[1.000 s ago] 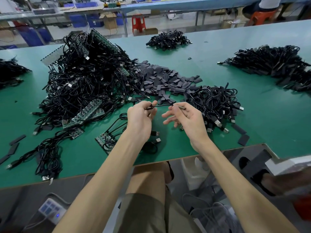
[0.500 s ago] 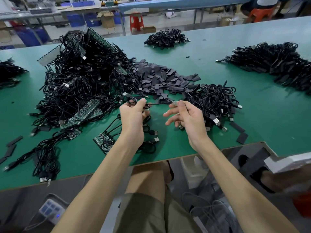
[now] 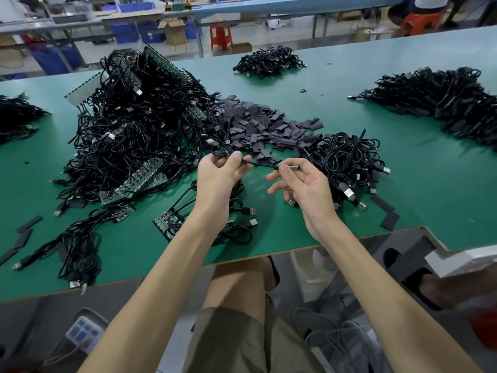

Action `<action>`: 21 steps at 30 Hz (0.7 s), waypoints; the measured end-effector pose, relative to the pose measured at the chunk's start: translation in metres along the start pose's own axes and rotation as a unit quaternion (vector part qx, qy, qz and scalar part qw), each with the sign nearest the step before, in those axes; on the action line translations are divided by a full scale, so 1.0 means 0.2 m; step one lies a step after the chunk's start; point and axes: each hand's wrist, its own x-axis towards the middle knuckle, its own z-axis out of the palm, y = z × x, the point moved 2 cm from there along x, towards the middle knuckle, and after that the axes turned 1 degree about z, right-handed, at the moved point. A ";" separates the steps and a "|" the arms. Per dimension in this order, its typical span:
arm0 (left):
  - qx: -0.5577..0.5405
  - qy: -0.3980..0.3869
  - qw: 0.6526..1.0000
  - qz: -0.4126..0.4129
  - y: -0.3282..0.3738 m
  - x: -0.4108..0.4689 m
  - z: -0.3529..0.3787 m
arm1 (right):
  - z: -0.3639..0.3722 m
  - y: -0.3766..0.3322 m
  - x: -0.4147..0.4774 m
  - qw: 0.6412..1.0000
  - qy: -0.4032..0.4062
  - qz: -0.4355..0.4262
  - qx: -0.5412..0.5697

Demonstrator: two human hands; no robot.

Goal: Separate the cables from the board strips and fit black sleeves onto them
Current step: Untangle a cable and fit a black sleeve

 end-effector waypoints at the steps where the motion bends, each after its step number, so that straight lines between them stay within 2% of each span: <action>1: 0.008 -0.011 1.000 -0.012 0.00 0.01 0.00 | 0.00 0.00 0.00 1.000 -0.001 0.001 0.006; 7: 0.068 -0.096 0.990 -0.084 -0.08 0.03 0.01 | -0.02 -0.02 0.00 0.998 0.018 0.031 0.060; 12: 0.209 -0.213 0.946 -0.128 -0.13 0.02 0.01 | -0.02 -0.02 -0.01 0.999 0.004 0.021 0.045; 14: 0.306 -0.217 0.922 -0.097 -0.13 0.03 0.01 | -0.02 -0.02 -0.01 0.998 0.016 0.030 0.047; 17: 0.449 -0.133 0.884 0.001 -0.11 0.07 0.00 | -0.03 -0.02 -0.01 0.997 0.036 0.045 0.045; 19: 0.503 -0.086 0.856 0.078 -0.11 0.07 0.00 | -0.02 -0.01 -0.01 0.997 0.043 0.052 0.042; 21: 0.555 -0.089 0.817 0.130 -0.14 0.05 0.01 | -0.02 -0.02 -0.01 0.997 0.044 0.053 0.036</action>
